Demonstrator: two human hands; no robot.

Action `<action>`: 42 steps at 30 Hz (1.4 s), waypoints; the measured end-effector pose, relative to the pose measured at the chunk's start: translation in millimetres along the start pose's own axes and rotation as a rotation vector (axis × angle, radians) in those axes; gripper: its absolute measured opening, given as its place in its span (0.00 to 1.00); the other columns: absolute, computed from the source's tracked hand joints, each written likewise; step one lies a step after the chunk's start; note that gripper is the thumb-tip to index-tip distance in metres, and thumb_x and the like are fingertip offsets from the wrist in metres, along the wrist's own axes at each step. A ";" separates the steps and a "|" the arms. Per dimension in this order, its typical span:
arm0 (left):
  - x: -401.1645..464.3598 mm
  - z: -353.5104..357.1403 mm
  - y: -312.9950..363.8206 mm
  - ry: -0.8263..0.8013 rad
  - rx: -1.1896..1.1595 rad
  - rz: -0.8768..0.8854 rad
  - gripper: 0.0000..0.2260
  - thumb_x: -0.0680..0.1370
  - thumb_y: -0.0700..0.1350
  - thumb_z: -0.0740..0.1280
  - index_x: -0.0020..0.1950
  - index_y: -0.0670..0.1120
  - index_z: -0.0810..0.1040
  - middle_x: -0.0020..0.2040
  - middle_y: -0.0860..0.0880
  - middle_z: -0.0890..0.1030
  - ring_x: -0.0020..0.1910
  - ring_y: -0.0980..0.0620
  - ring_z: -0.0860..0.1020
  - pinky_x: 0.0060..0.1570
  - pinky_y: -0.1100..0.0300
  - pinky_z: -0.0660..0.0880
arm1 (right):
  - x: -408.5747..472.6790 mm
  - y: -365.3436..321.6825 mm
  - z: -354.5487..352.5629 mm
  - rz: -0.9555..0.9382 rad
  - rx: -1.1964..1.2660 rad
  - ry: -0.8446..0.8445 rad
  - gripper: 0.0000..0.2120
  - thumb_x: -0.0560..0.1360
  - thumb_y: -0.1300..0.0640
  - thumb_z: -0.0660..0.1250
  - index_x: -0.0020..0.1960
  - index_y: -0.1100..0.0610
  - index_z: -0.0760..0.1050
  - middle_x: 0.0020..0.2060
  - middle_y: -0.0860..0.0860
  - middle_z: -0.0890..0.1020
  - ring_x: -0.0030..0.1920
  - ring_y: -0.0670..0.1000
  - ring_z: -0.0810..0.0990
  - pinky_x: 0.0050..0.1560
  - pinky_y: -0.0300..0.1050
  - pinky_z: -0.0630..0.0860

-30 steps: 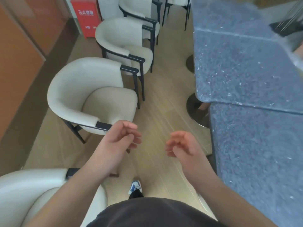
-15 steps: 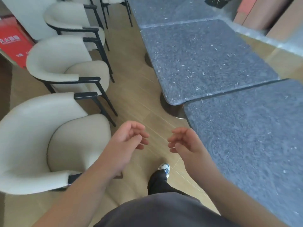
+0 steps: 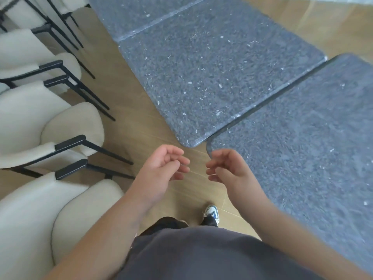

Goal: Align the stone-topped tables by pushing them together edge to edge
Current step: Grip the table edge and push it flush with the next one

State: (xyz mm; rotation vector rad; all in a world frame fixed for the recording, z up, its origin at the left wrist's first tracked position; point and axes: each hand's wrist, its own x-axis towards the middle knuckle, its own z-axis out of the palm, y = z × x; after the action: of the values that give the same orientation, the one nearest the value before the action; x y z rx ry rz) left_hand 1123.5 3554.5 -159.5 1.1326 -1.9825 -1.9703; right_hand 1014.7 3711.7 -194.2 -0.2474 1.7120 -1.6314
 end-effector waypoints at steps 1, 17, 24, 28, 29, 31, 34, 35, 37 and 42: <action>9.2 8.1 1.2 -0.054 0.017 -0.011 0.14 0.81 0.30 0.57 0.56 0.44 0.77 0.45 0.50 0.85 0.45 0.50 0.84 0.49 0.53 0.81 | 2.0 2.3 -7.9 0.006 0.016 0.036 0.21 0.76 0.76 0.54 0.56 0.55 0.74 0.46 0.52 0.82 0.45 0.50 0.82 0.53 0.49 0.80; 144.1 58.6 34.9 -0.753 0.174 0.008 0.13 0.81 0.29 0.56 0.55 0.42 0.76 0.43 0.50 0.85 0.42 0.50 0.83 0.44 0.57 0.82 | 3.1 11.0 -24.5 0.023 0.222 0.782 0.17 0.69 0.60 0.58 0.56 0.52 0.75 0.46 0.51 0.82 0.46 0.51 0.82 0.52 0.47 0.80; 198.5 43.2 4.5 -0.843 0.271 -0.133 0.13 0.81 0.29 0.56 0.53 0.42 0.76 0.45 0.45 0.83 0.41 0.50 0.83 0.44 0.53 0.81 | 19.9 51.3 28.4 0.187 0.305 0.965 0.14 0.75 0.65 0.60 0.56 0.53 0.75 0.47 0.52 0.82 0.43 0.47 0.82 0.49 0.44 0.81; 202.3 49.5 -41.7 -0.874 0.314 -0.356 0.10 0.81 0.32 0.58 0.53 0.42 0.76 0.45 0.45 0.83 0.42 0.47 0.83 0.44 0.52 0.80 | 25.0 88.0 38.9 0.334 0.431 1.017 0.15 0.77 0.70 0.57 0.56 0.55 0.75 0.45 0.52 0.81 0.42 0.49 0.82 0.49 0.46 0.81; 202.1 52.5 -54.3 -0.865 0.338 -0.425 0.10 0.82 0.32 0.58 0.53 0.42 0.76 0.46 0.44 0.83 0.43 0.46 0.83 0.45 0.51 0.80 | 27.4 97.9 38.5 0.369 0.457 1.016 0.15 0.77 0.70 0.57 0.56 0.55 0.74 0.45 0.53 0.81 0.42 0.49 0.82 0.49 0.47 0.81; 202.0 60.5 -79.4 -0.825 0.345 -0.581 0.09 0.82 0.32 0.57 0.52 0.41 0.76 0.47 0.42 0.83 0.44 0.45 0.83 0.45 0.49 0.80 | 33.7 119.2 33.5 0.448 0.507 1.007 0.14 0.77 0.70 0.58 0.58 0.57 0.74 0.46 0.54 0.80 0.42 0.51 0.81 0.50 0.49 0.81; 203.8 78.4 -114.3 -0.712 0.239 -0.835 0.09 0.82 0.34 0.57 0.49 0.42 0.75 0.46 0.43 0.82 0.43 0.45 0.82 0.45 0.49 0.80 | 43.2 154.1 17.7 0.555 0.626 0.980 0.11 0.78 0.68 0.61 0.58 0.59 0.73 0.46 0.56 0.80 0.40 0.51 0.80 0.48 0.49 0.80; 204.7 84.9 -124.0 -0.668 0.198 -0.911 0.08 0.82 0.34 0.57 0.48 0.42 0.75 0.45 0.43 0.81 0.44 0.45 0.81 0.46 0.49 0.79 | 45.9 165.8 11.1 0.584 0.691 0.966 0.10 0.79 0.67 0.62 0.59 0.60 0.73 0.46 0.57 0.79 0.41 0.52 0.81 0.48 0.49 0.80; 207.3 96.2 -140.4 -0.562 0.111 -1.021 0.07 0.81 0.36 0.57 0.48 0.41 0.74 0.45 0.42 0.80 0.46 0.44 0.80 0.47 0.49 0.78 | 48.4 187.5 -1.3 0.628 0.862 0.946 0.12 0.81 0.65 0.61 0.64 0.62 0.72 0.48 0.58 0.79 0.43 0.54 0.82 0.51 0.51 0.80; 214.8 118.6 -165.4 -0.318 -0.106 -1.041 0.09 0.83 0.38 0.58 0.58 0.37 0.75 0.57 0.40 0.77 0.64 0.40 0.76 0.63 0.46 0.74 | 40.6 220.5 -27.7 0.548 1.325 0.921 0.13 0.82 0.65 0.56 0.64 0.68 0.70 0.66 0.61 0.76 0.60 0.57 0.79 0.66 0.56 0.72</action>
State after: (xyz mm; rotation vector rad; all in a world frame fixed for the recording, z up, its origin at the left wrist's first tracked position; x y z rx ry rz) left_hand 970.8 3548.9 -412.9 2.2353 -1.4457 -2.7890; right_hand 1045.1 3746.5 -415.3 1.6211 0.6837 -2.1408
